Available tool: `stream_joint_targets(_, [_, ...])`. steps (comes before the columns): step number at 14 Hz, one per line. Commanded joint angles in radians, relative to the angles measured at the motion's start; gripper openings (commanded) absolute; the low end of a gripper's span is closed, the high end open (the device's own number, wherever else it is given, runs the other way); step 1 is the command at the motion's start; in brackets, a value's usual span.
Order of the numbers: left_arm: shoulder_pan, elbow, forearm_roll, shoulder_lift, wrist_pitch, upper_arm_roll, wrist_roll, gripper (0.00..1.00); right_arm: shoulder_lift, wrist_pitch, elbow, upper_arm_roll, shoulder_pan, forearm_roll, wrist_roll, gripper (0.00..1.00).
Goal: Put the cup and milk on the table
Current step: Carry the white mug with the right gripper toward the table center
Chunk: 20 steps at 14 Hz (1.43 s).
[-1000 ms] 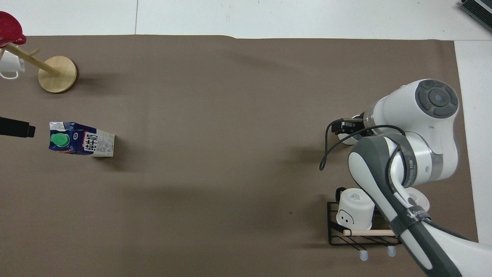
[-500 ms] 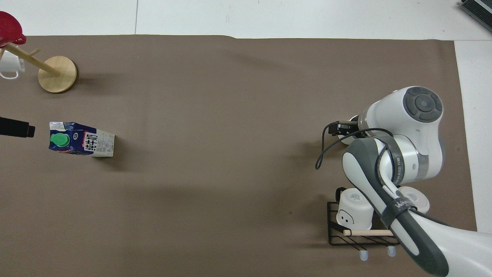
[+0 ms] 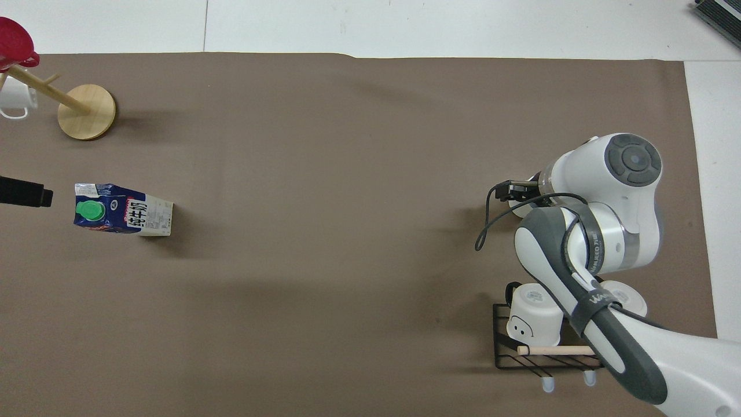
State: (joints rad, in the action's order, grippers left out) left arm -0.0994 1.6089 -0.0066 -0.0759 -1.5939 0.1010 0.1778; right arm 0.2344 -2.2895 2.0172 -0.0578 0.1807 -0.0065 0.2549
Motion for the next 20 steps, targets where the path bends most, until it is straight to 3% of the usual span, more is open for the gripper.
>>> stream_joint_targets(1, [-0.008, 0.008, -0.003, -0.016, 0.015, 0.008, 0.002, 1.0, -0.006, -0.015, 0.008, 0.006, 0.005, 0.014, 0.035, 0.69])
stream_joint_targets(5, [-0.008, 0.008, -0.003, -0.016, 0.015, 0.006, 0.002, 1.0, -0.003, -0.016, 0.001, 0.006, 0.008, 0.014, 0.046, 0.08])
stream_joint_targets(6, [-0.008, 0.008, -0.003, -0.016, 0.015, 0.008, 0.002, 1.0, -0.003, -0.015, 0.001, 0.006, 0.008, 0.014, 0.049, 0.0])
stream_joint_targets(12, [-0.008, 0.008, -0.003, -0.016, 0.015, 0.008, 0.0, 1.0, 0.002, -0.016, -0.017, 0.007, 0.01, 0.014, 0.116, 0.0])
stream_joint_targets(20, [-0.008, 0.008, -0.003, -0.016, 0.015, 0.008, 0.002, 1.0, -0.014, 0.254, -0.218, 0.009, 0.158, 0.01, 0.055, 0.0])
